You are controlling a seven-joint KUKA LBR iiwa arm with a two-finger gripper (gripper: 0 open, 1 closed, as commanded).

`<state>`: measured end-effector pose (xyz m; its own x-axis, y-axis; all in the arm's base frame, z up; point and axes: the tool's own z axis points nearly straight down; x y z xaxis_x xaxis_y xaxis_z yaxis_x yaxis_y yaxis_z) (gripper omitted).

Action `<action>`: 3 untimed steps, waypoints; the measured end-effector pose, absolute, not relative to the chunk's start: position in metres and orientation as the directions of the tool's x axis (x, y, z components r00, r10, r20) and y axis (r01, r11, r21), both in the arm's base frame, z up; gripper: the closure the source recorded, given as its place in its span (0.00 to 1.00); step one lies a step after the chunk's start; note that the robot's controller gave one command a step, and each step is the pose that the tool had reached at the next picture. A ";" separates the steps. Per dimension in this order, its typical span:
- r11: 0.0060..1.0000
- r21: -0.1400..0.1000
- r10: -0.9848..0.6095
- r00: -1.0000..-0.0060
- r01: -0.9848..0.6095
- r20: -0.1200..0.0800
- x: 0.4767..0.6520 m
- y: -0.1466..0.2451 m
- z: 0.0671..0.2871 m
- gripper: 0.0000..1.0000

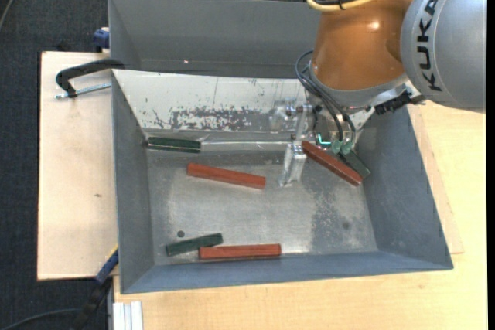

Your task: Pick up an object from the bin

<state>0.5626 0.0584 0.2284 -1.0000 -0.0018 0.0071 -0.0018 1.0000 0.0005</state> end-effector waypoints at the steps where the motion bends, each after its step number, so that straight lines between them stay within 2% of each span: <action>1: 0.995 0.002 -0.098 -0.995 -0.098 0.008 0.547 0.101 0.118 0.00; 2: 0.980 0.001 -0.201 -0.980 -0.201 -0.007 0.603 0.117 0.069 0.00; 3: 0.980 0.002 -0.199 -0.980 -0.199 -0.006 0.603 0.116 0.071 1.00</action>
Offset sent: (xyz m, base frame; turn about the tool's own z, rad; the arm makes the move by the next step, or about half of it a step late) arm -0.0135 0.0401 -0.1068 -0.0931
